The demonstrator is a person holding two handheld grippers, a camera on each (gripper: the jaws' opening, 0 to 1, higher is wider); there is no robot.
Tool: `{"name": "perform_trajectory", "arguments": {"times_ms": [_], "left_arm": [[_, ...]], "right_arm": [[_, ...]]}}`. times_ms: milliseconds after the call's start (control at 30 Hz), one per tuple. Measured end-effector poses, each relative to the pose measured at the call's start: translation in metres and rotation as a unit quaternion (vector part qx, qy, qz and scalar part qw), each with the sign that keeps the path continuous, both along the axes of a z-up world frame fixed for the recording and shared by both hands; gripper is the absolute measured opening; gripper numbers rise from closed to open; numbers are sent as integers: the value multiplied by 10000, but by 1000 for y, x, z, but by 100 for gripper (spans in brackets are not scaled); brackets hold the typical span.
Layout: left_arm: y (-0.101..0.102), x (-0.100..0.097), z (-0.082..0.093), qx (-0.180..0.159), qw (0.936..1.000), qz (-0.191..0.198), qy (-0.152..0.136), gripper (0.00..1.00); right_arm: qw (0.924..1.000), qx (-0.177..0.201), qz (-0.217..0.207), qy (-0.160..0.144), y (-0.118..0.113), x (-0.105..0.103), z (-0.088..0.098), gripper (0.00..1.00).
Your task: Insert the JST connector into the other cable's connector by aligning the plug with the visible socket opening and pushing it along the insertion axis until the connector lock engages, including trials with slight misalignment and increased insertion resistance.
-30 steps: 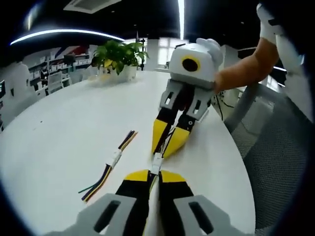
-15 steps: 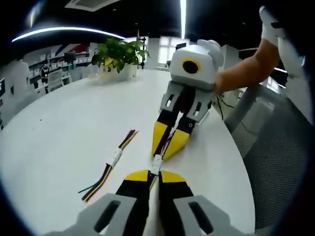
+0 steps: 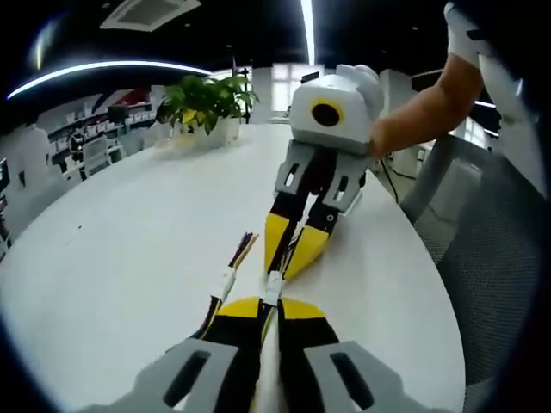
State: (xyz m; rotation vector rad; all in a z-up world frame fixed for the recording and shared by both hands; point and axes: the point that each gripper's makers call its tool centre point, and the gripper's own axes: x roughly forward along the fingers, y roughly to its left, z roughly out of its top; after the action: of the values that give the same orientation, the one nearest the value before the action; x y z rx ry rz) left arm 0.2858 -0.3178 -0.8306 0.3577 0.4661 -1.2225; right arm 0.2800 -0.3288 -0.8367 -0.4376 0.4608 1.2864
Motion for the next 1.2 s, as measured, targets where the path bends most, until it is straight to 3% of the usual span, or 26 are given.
{"name": "perform_trajectory", "arguments": {"times_ms": [233,467,800,933,1000,1200], "left_arm": [[-2,9,-3,-17,9999,99,-13,0],[-2,8,-11,89,9999,87,69,0],[-1,9,-11,-8,9996,206,189,2],[-1,10,-11,39,9997,212,144,6],[0,10,-11,65,9995,263,147,8],[2,7,-8,21,9990,337,289,9]], "right_arm": [[10000,-15,-34,-25,-1,9,-3,3],[9999,-103,8,-12,0,7,-10,4],[10000,-66,-8,-42,1,5,-9,4],[9991,103,-177,371,1,3,-9,8],[9993,36,-210,291,-3,8,-10,13],[9995,-2,-209,248,-8,4,-5,13]]}}
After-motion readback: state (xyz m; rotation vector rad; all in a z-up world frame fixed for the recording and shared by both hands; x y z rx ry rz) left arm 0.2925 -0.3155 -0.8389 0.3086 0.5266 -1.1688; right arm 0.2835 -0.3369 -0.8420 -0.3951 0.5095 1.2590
